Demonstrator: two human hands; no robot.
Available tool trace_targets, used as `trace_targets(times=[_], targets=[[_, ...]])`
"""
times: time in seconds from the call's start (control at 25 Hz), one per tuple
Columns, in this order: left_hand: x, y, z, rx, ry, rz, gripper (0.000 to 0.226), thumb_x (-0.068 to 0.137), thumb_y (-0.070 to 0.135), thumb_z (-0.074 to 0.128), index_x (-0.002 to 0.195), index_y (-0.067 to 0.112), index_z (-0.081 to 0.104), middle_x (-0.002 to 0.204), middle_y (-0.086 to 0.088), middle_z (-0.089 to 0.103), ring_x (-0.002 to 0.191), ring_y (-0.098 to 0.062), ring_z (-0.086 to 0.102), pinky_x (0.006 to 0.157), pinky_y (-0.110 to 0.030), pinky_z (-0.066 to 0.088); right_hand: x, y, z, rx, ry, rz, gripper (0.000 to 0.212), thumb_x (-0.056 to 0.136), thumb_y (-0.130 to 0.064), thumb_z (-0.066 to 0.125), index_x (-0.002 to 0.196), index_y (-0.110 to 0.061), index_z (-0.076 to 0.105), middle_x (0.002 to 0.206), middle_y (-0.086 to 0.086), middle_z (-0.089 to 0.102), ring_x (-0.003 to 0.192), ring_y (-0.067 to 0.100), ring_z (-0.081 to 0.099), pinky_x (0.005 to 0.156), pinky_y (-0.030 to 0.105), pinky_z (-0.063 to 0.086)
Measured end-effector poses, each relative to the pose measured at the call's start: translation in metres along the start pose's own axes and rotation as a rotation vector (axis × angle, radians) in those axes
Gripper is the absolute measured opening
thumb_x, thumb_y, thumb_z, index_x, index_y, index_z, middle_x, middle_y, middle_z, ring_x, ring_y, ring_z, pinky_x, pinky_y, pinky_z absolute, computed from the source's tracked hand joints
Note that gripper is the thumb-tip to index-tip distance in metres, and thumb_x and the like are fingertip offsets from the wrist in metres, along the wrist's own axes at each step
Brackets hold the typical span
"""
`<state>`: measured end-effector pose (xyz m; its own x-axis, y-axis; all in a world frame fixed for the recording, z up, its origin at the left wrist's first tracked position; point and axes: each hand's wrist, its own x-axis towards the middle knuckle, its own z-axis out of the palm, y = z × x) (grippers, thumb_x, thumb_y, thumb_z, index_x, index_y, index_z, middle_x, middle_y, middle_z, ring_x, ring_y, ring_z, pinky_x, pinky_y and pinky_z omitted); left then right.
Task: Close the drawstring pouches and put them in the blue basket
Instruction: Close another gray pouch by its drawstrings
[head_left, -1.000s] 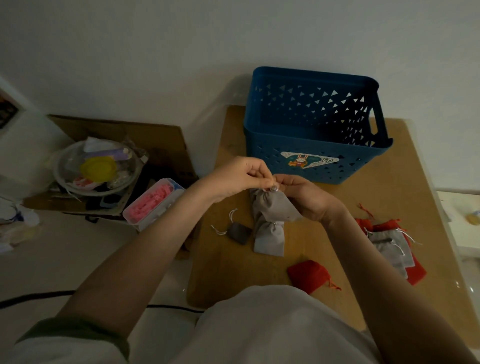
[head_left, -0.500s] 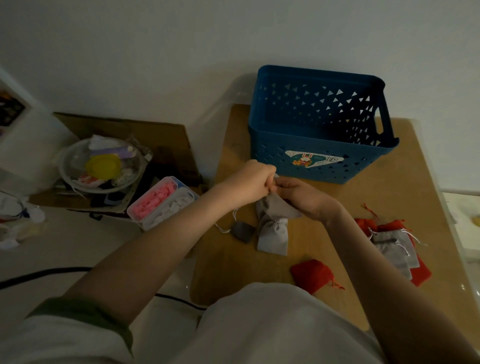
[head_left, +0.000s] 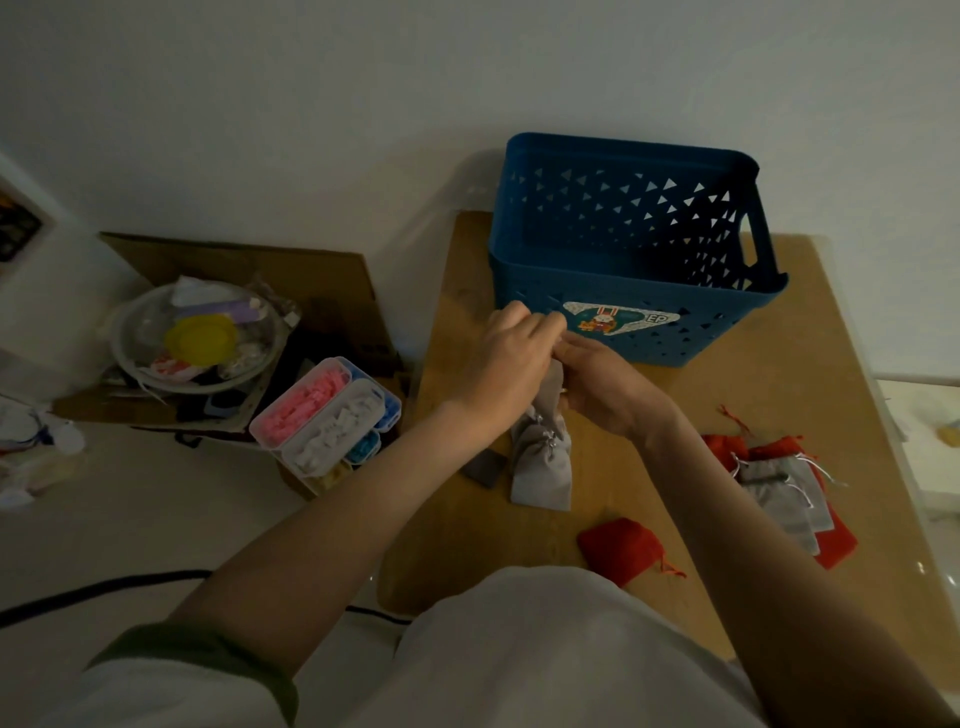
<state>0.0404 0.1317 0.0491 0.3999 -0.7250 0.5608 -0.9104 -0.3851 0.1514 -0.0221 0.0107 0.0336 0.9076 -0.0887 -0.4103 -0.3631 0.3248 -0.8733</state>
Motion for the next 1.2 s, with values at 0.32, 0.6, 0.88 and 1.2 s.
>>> trace_targets(times=[0.32,0.6,0.88,1.2], targets=[[-0.008,-0.004,0.007,-0.005,0.030,0.068,0.016,0.085,0.008,0.050,0.094,0.007,0.063,0.074,-0.004,0.062,0.074,-0.022,0.055,0.064,-0.032,0.046,-0.005,-0.005,-0.017,-0.226,-0.007,-0.235,0.017,0.098,-0.008,0.046,0.097,-0.010,0.063,0.090,0.012,0.059,0.084,0.026,0.053,0.076,0.036,0.042],[-0.013,-0.004,0.008,0.160,0.077,0.244,0.019,0.089,0.007,0.047,0.101,0.003,0.062,0.075,-0.006,0.060,0.075,-0.022,0.053,0.072,-0.031,0.035,-0.008,-0.010,-0.016,-0.150,0.071,-0.080,0.016,0.094,-0.003,0.051,0.084,-0.006,0.062,0.068,0.000,0.062,0.064,0.009,0.057,0.056,0.018,0.049],[-0.006,-0.010,0.011,0.005,0.080,0.116,0.024,0.082,0.006,0.050,0.105,0.004,0.054,0.074,-0.009,0.061,0.080,-0.017,0.043,0.071,-0.029,0.037,-0.008,-0.005,-0.015,-0.036,-0.052,-0.066,0.010,0.091,-0.012,0.050,0.094,-0.004,0.056,0.085,0.008,0.058,0.075,0.016,0.056,0.070,0.026,0.049],[0.007,-0.006,-0.002,-0.456,-0.095,-0.453,0.020,0.090,0.010,0.059,0.105,-0.002,0.055,0.088,-0.015,0.062,0.091,-0.017,0.047,0.075,-0.001,0.030,-0.009,-0.013,-0.012,-0.209,-0.035,-0.253,0.013,0.096,-0.005,0.046,0.101,-0.001,0.057,0.088,0.012,0.061,0.077,0.016,0.059,0.070,0.024,0.049]])
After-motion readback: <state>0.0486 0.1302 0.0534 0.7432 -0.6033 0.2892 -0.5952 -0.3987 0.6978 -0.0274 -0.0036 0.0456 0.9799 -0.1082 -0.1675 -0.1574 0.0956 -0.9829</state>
